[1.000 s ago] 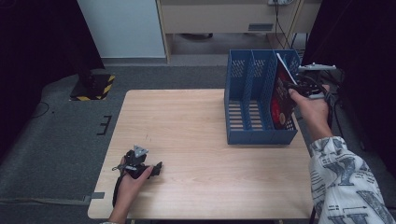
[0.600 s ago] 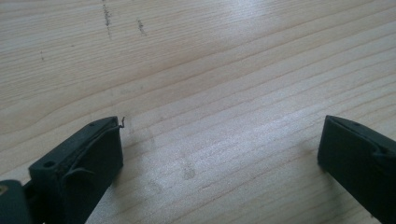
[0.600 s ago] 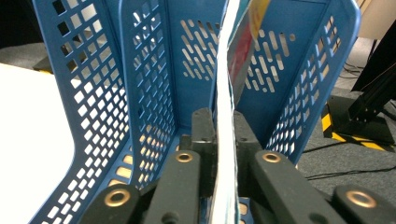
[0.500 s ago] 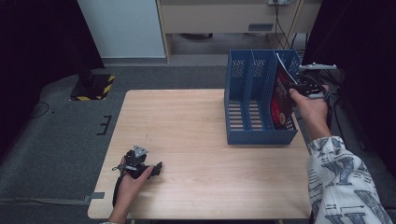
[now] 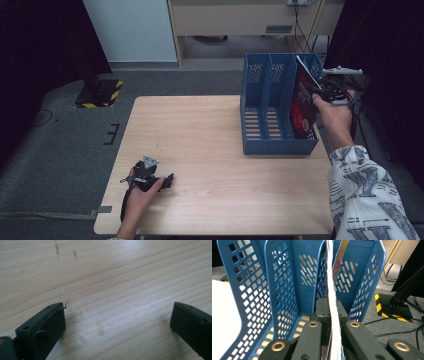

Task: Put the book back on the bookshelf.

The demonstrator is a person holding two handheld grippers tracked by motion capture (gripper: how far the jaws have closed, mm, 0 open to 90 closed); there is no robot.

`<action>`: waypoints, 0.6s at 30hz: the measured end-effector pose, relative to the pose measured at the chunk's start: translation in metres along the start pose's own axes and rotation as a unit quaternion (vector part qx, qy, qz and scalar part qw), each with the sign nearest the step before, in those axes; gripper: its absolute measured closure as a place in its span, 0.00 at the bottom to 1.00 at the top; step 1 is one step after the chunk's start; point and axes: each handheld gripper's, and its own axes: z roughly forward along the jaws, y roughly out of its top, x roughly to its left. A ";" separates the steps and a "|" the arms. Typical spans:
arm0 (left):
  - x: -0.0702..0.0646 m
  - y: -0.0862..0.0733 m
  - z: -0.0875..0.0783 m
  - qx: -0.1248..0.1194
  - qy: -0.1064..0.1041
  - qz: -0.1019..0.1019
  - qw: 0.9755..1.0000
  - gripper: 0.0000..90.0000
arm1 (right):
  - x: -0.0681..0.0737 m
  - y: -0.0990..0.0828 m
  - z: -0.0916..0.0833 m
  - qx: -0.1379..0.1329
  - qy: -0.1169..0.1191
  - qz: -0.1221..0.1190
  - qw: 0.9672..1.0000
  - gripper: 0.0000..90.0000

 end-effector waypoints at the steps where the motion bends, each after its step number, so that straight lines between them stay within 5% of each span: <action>1: 0.000 0.000 0.000 0.000 0.000 0.000 1.000 0.00 | 0.000 0.001 0.000 -0.001 -0.001 -0.001 1.000 0.97; 18: 0.000 0.000 0.000 0.000 0.000 0.000 1.000 0.00 | -0.006 0.010 0.001 -0.007 -0.038 -0.014 0.999 0.97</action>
